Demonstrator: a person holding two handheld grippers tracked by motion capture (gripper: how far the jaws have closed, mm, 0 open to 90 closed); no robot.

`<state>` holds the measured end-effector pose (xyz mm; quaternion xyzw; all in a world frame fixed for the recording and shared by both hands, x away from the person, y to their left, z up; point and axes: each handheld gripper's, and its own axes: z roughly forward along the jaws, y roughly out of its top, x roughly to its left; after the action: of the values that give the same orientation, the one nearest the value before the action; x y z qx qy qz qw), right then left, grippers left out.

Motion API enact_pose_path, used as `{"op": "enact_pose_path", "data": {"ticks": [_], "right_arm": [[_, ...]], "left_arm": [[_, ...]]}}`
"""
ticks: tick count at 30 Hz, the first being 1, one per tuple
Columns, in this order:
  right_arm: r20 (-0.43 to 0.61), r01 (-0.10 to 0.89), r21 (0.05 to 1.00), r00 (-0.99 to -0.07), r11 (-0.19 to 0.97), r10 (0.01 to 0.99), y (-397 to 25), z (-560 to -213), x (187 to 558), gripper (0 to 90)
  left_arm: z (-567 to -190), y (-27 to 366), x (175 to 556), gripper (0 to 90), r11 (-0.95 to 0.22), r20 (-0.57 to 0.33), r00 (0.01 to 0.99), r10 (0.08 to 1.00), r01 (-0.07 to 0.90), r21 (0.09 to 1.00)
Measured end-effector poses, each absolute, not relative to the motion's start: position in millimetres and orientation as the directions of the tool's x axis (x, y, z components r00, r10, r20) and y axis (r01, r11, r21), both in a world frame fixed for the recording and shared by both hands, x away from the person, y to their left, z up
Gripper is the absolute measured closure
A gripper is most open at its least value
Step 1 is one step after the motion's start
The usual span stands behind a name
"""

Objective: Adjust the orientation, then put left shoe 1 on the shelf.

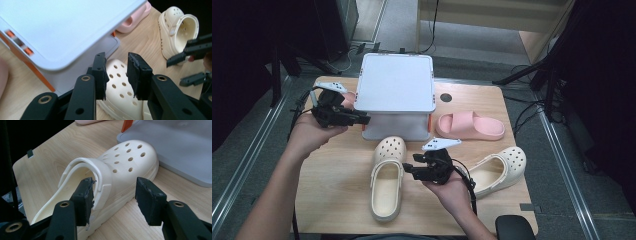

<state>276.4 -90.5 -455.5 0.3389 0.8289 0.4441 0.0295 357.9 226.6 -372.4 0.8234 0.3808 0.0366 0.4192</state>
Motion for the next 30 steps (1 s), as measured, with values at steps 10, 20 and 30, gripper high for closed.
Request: {"op": "enact_pose_path", "data": {"ticks": [10,20,30], "right_arm": [[0.248,0.542,0.747,-0.764,0.384,0.595,-87,-460,270,45.4],[0.233,0.55,0.743,-0.746,0.381,0.624,-81,-465,258,43.4],[0.213,0.558,0.737,-0.728,0.382,0.651,-68,-475,256,42.7]], "left_arm": [[-358,227,379,75.9,-0.353,-0.208,0.713,0.67,0.553,0.755],[-362,226,394,84.9,-0.372,-0.152,0.701,0.697,0.534,0.76],[-381,221,407,86.1,-0.389,-0.155,0.704,0.693,0.545,0.743]]}}
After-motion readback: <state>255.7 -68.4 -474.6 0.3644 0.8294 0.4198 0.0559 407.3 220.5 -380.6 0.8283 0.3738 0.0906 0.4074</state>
